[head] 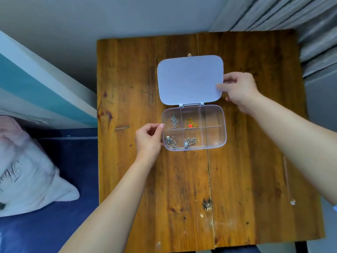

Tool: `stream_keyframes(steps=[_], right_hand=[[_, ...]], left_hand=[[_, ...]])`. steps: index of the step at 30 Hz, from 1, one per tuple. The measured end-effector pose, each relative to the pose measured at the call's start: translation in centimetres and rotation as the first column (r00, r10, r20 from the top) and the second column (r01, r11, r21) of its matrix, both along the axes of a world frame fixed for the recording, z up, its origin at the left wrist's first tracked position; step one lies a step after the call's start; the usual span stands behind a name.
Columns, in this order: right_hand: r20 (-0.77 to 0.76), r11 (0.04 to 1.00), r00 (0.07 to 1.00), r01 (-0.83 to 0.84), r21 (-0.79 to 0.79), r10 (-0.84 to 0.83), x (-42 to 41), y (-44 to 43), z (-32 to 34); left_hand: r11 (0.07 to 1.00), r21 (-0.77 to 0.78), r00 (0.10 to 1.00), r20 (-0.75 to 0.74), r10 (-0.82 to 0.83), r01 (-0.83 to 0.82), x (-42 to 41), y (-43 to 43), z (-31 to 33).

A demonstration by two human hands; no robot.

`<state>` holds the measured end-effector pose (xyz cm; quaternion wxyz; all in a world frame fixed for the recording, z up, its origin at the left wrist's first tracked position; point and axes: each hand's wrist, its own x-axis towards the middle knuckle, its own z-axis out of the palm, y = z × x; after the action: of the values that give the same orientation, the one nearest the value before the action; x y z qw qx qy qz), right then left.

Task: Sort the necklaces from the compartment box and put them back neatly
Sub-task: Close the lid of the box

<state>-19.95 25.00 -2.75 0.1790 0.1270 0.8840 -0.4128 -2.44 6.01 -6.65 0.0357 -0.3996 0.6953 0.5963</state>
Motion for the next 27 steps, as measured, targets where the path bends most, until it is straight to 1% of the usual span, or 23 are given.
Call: stream_keyframes(steps=[2,4,7,8,10,12,15,17,20,21,23,25,27], right_hand=[[-0.163,0.996,0.982,-0.093,0.003,0.093,1.1,1.1,0.8],[-0.263,0.988,0.953,-0.155,-0.007,0.148,2.4,2.4,1.1],[-0.292,0.984,0.946,-0.167,-0.056,0.144,5.0,4.2,0.7],[-0.301,0.984,0.942,-0.174,-0.048,0.152,6.1,4.5,0.5],[-0.337,0.975,0.917,-0.221,0.012,0.212,8.1,5.2,-0.1],[-0.392,0.942,0.858,-0.319,0.102,0.333,9.7,5.9,-0.7],[-0.421,0.824,0.709,-0.47,0.317,0.566,10.9,7.1,-2.0],[-0.39,0.77,0.667,-0.511,0.382,0.635,11.3,7.7,-2.7],[-0.338,0.739,0.662,-0.545,0.395,0.669,11.9,8.2,-3.3],[-0.322,0.729,0.66,-0.554,0.402,0.679,12.2,8.2,-3.5],[-0.305,0.721,0.661,-0.561,0.406,0.686,12.6,8.2,-3.7],[-0.281,0.717,0.669,-0.565,0.409,0.688,13.0,8.0,-3.8],[-0.238,0.696,0.672,-0.576,0.428,0.702,13.5,7.9,-3.9]], left_hand=[[1.0,0.009,1.0,-0.008,-0.004,0.004,0.0,-0.1,-0.1],[0.999,0.033,1.0,-0.02,0.0,0.001,0.0,-0.1,-0.3],[0.995,0.088,0.999,0.0,0.047,-0.047,0.0,0.0,-0.5],[0.991,0.112,0.998,0.009,0.069,-0.069,0.0,0.0,-0.4],[0.985,0.135,0.994,0.045,0.101,-0.106,-0.1,0.2,-0.2],[0.986,0.107,0.988,0.101,0.117,-0.128,0.0,0.5,0.0],[0.981,0.086,0.978,0.134,0.16,-0.172,0.1,1.2,0.5],[0.976,0.094,0.974,0.134,0.184,-0.197,0.1,1.8,0.9],[0.995,0.002,0.994,0.048,0.096,-0.096,0.9,2.5,0.8],[0.998,-0.028,0.999,0.014,0.049,-0.049,1.3,2.7,0.7],[0.991,-0.121,0.998,0.0,-0.064,0.063,1.8,3.0,0.1],[0.937,-0.289,0.98,0.052,-0.19,0.197,2.4,3.2,-0.5],[0.819,-0.483,0.95,0.119,-0.289,0.31,3.0,3.5,-1.0]])
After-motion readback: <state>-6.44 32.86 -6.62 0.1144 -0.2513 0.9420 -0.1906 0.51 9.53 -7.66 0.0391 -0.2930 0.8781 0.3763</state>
